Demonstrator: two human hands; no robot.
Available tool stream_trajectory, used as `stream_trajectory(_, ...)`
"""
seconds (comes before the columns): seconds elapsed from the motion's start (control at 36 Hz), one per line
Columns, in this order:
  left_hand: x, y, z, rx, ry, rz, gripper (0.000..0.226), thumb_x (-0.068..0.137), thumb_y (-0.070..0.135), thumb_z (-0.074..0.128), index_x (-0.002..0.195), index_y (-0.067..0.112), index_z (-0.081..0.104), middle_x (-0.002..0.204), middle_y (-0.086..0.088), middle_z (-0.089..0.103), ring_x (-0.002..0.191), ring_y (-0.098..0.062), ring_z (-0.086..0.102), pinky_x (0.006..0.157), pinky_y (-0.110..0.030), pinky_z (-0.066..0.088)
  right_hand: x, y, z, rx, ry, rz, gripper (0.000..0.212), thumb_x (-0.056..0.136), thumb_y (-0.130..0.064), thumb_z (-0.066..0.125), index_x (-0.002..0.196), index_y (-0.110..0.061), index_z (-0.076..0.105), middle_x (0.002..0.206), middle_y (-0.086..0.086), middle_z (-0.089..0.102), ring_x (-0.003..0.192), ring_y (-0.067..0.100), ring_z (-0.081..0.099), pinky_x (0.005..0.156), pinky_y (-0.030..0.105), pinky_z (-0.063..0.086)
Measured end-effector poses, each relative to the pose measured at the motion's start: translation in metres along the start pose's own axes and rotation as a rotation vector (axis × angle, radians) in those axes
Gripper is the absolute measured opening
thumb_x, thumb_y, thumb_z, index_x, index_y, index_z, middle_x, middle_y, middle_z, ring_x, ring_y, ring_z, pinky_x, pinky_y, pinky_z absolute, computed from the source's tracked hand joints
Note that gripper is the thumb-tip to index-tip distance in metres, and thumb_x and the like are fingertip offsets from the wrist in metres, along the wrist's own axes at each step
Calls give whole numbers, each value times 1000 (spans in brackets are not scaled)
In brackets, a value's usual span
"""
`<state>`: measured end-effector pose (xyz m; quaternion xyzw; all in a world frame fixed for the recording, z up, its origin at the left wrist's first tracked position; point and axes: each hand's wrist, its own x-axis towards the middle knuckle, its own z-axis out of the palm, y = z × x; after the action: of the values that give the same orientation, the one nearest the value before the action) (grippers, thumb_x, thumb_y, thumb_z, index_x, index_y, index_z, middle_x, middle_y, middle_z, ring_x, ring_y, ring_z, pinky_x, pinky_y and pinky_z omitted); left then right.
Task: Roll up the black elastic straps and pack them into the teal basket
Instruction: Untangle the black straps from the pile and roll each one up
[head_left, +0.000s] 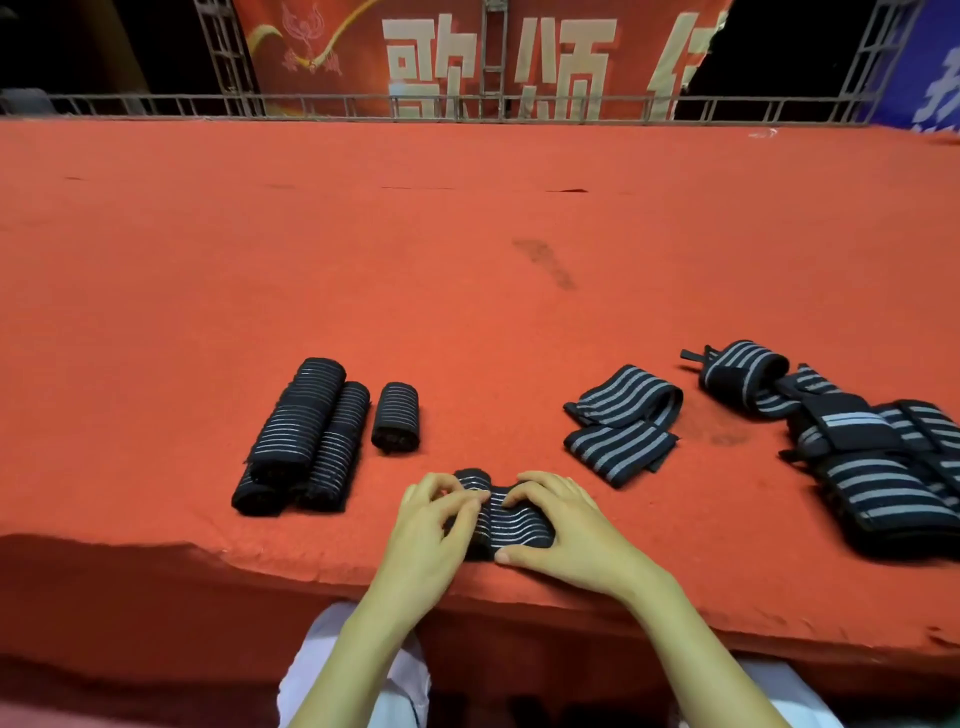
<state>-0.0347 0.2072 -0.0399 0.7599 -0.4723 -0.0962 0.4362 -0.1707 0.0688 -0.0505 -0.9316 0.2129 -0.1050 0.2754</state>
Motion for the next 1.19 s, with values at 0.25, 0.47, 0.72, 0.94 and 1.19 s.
stream_trajectory(0.25,6,-5,-6,-184,-45,-173,41,76,12,76,98,42,57,102,2,54,80,-5,55,70,-14,45,-5,5,5,16,55,-10,67,65,-77,51,119,-38,52,135,-20,37,127,-5,26,117,31,13)
stream_trajectory(0.47,6,0,10,-110,-8,-235,41,75,18,75,105,33,51,100,-1,56,77,-15,61,76,-31,51,-7,6,6,22,61,-11,66,66,-76,51,119,-38,52,135,-19,37,129,-1,28,118,33,14)
stream_trajectory(0.72,4,26,24,43,51,-138,40,72,14,70,105,19,48,103,6,45,92,-15,50,83,-31,42,-17,22,-6,54,67,22,68,64,-75,55,120,-37,52,133,-20,36,131,1,30,111,26,21)
stream_trajectory(0.94,7,33,39,61,28,13,36,74,28,77,106,21,62,102,14,44,101,-8,43,86,-5,24,-27,38,-16,105,100,57,75,58,-82,59,118,-38,53,131,-19,36,130,-4,28,111,24,24)
stream_trajectory(1.19,9,40,40,-33,-86,52,23,92,15,57,107,26,71,107,27,55,106,0,45,88,0,24,-31,38,-14,132,173,42,68,59,-70,63,117,-34,56,129,-20,43,124,-6,35,107,19,27)
